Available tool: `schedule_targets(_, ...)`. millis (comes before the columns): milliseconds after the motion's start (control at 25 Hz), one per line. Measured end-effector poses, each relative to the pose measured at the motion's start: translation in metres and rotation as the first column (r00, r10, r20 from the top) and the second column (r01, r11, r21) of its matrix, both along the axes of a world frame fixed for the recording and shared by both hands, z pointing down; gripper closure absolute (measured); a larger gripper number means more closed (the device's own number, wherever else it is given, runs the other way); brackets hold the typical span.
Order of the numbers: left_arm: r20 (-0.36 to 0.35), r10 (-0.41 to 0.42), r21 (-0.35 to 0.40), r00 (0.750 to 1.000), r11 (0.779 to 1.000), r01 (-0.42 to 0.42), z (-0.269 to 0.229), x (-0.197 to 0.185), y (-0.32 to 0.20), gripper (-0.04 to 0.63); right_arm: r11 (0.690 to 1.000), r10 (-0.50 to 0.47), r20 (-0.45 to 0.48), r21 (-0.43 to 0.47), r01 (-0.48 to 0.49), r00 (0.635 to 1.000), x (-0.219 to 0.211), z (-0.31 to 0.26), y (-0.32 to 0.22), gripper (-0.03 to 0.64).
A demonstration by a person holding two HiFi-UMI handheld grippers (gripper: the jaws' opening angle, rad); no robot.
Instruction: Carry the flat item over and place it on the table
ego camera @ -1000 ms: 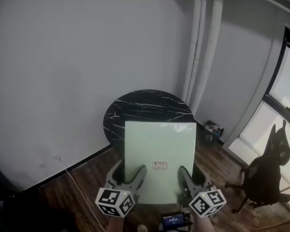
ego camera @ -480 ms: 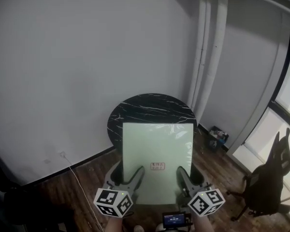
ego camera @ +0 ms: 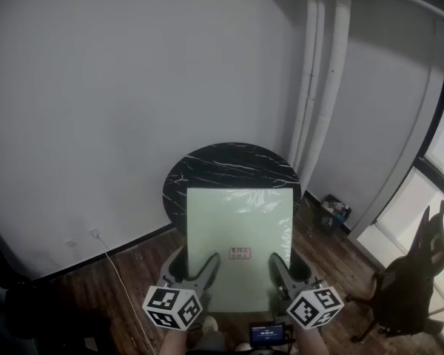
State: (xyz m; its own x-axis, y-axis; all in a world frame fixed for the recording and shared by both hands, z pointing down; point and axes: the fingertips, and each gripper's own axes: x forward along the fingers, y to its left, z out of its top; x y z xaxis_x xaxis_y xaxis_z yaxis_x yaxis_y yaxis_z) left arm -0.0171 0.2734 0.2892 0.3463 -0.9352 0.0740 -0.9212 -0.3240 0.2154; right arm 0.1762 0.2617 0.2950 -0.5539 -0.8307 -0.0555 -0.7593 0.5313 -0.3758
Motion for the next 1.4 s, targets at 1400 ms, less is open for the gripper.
schedule_targets(1400, -0.047, 0.109, -0.07, 0.993, 0.991, -0.112, 0.044, -0.085, -0.355, 0.253, 0.988, 0.133, -0.066, -0.075, -0.138, 0.989, -0.087, 0.035, -0.332, 0.426)
